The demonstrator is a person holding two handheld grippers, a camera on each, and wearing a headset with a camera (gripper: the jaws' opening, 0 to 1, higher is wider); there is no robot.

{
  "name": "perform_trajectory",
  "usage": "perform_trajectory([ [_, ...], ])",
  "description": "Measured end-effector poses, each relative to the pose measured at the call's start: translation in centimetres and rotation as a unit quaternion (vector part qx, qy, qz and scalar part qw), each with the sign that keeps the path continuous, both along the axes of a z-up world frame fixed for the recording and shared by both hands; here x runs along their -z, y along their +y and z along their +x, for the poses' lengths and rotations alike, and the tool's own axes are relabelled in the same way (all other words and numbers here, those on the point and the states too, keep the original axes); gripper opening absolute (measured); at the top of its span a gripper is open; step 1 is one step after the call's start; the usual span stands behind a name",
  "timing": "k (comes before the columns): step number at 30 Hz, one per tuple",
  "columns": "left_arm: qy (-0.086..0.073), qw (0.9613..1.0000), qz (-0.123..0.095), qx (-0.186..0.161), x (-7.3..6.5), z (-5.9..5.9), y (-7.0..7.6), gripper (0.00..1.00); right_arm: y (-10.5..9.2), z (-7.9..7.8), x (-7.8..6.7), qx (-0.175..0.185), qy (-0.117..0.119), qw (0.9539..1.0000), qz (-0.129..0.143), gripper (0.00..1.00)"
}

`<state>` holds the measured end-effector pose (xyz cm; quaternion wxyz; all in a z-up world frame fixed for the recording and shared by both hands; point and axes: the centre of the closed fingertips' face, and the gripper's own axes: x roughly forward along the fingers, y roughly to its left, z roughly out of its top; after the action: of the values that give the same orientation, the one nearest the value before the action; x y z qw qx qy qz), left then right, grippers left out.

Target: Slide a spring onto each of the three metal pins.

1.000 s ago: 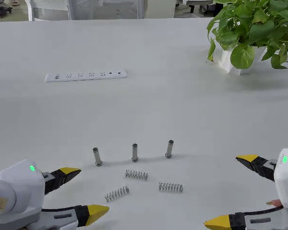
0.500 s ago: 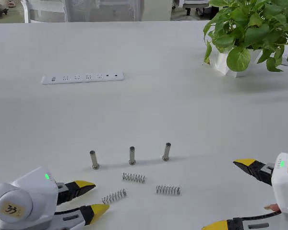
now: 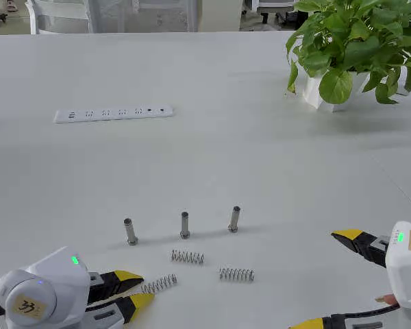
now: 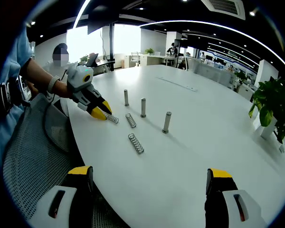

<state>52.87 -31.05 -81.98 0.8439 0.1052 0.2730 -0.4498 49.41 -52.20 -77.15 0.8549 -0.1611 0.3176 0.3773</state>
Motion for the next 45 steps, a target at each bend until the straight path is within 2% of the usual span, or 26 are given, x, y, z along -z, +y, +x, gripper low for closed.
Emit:
perform_trajectory([
  [16,-0.001,1.0000,-0.002,-0.003,0.0,0.1,-0.6,0.08,0.4,-0.1,0.1,-0.003,0.003,1.0000,0.001,0.99],
  [22,0.002,0.9999,-0.012,-0.012,-0.2,0.1,-0.5,0.08,0.5,-0.1,0.2,-0.004,0.003,1.0000,0.003,0.99],
  [30,0.005,0.9992,-0.029,-0.026,-1.1,0.5,-0.3,0.07,1.0,-0.1,0.2,-0.006,0.003,1.0000,0.005,0.99],
  [42,0.002,0.9987,-0.040,-0.030,-2.0,0.9,-0.3,0.07,1.4,0.0,0.2,-0.010,0.004,0.9999,0.007,0.99],
  [45,-0.003,0.9984,-0.049,-0.027,-3.0,0.7,-0.6,0.07,1.8,0.2,-0.3,-0.005,0.004,0.9996,0.026,0.98],
])
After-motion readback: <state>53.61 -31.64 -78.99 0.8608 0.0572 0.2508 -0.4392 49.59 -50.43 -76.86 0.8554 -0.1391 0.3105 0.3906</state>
